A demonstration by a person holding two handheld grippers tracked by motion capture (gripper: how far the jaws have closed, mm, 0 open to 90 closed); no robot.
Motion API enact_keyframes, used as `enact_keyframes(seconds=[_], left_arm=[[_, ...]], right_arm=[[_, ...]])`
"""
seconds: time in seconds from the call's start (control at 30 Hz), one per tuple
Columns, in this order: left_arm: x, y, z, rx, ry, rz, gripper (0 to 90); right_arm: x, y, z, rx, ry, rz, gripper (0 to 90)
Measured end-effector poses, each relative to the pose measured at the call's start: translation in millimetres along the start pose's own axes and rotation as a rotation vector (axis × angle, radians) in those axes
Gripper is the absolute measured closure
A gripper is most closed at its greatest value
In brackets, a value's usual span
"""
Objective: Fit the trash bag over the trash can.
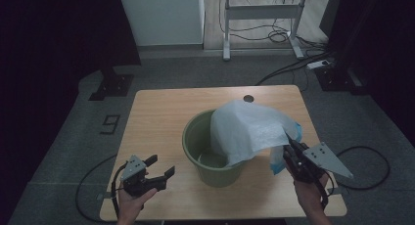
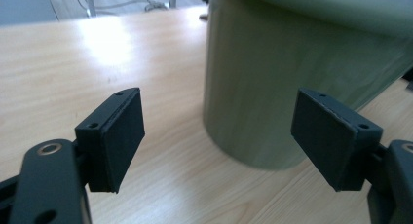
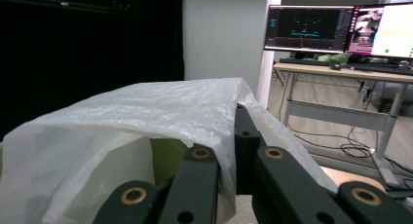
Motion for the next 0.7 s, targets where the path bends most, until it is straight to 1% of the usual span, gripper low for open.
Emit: enact_keyframes(seconds=[0.07,0.17,0.23,0.27,0.3,0.33,0.37,0.5,0.57,0.63,0.7], left_arm=[[-6.2,4.8,8.4,-0.018,-0.003,0.006,19.5],[-16.2,10.0,22.0,-0.051,0.011,0.009,20.3],[-23.3,10.6,29.7,-0.073,0.024,-0.012,20.9],[-27.3,10.0,33.3,-0.082,0.021,-0.020,20.8],[-31.7,9.0,36.6,-0.089,0.012,-0.022,20.7],[-39.8,6.6,41.9,-0.089,-0.012,-0.025,20.6],[-39.8,6.6,41.9,-0.089,-0.012,-0.025,20.2],[-58.6,1.8,52.1,-0.073,-0.050,-0.055,20.0],[-65.5,1.2,55.5,-0.071,-0.059,-0.062,19.8],[-72.7,0.8,59.3,-0.070,-0.070,-0.066,19.4],[-79.5,0.3,62.7,-0.068,-0.085,-0.068,18.9]], right_arm=[[2.4,-2.6,1.9,0.002,0.005,0.008,88.4],[6.3,-5.8,6.5,0.002,0.012,0.023,88.4],[9.0,-7.7,10.1,0.003,0.014,0.034,88.3],[10.6,-9.0,11.7,0.007,0.014,0.040,88.3],[12.4,-10.4,12.9,0.011,0.016,0.046,88.3],[14.6,-11.9,14.1,0.013,0.019,0.051,88.3],[14.6,-11.9,14.1,0.013,0.019,0.051,88.3],[30.0,-20.7,15.7,0.046,0.039,0.083,87.8],[35.2,-24.0,15.2,0.055,0.047,0.096,87.6],[40.9,-28.4,13.5,0.076,0.055,0.109,87.2],[44.1,-31.0,12.4,0.087,0.060,0.113,86.9]])
Point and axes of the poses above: each handheld gripper's, and its own axes: y roughly backward along the jaws, z roughly out of its top, x roughly to its left, the point moved 4 cm from there along -y, roughly forward along the jaws, and after that the axes turned 4 degrees about x, right-handed, at the moved point
